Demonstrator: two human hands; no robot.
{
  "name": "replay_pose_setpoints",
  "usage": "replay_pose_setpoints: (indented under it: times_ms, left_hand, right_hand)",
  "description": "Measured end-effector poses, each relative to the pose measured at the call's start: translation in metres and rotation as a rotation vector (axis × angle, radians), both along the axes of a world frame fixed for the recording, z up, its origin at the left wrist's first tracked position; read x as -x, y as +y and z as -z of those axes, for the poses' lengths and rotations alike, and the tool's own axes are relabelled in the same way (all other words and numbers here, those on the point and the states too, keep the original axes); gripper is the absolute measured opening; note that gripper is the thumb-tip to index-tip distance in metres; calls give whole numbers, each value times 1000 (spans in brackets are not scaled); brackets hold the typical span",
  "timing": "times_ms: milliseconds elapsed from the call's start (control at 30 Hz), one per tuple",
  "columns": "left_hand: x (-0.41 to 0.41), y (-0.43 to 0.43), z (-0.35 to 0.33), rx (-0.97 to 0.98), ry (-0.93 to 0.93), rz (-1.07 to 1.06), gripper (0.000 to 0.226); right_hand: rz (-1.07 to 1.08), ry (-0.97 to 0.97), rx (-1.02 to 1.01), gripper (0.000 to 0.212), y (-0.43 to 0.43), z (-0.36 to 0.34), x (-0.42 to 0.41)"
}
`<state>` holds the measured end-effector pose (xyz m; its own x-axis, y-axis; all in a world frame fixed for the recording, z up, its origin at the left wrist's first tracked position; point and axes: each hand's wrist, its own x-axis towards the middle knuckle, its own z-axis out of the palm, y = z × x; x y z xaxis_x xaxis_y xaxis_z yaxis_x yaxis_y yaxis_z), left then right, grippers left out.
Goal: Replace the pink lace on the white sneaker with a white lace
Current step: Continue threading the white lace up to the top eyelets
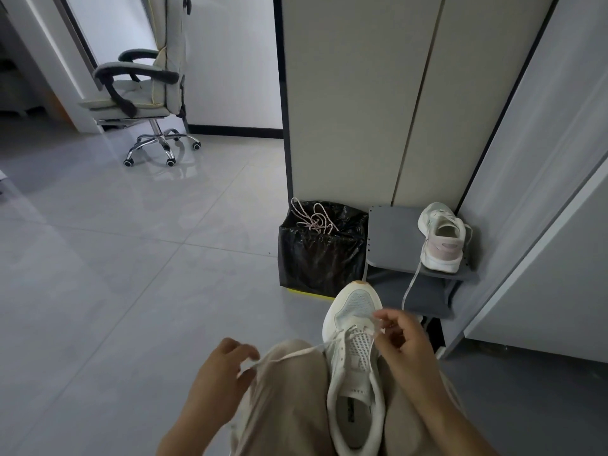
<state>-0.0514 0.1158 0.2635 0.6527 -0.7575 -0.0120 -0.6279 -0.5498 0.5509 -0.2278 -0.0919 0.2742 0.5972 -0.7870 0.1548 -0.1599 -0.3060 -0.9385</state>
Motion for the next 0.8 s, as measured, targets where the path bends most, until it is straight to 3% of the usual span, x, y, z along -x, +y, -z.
replay_pose_setpoints:
  times_ms: [133,300,467,667,800]
  left_hand:
    - [30,-57,-16,211,-94,62,28]
    - [52,-107,-15,0,-39,91,22]
    - [50,-108,-12,6,60,63,2]
    - [26,-86,-4,119,-61,149,23]
    - [25,-68,8,153,-105,150,20]
  right_hand:
    - [-50,94,54,35,0,1,-1]
    - [-21,191,209,31,-4,7,0]
    - [-27,267,289,9,-6,14,-4]
    - [42,135,221,24,-3,15,-9]
    - [94,76,163,32,-5,14,-7]
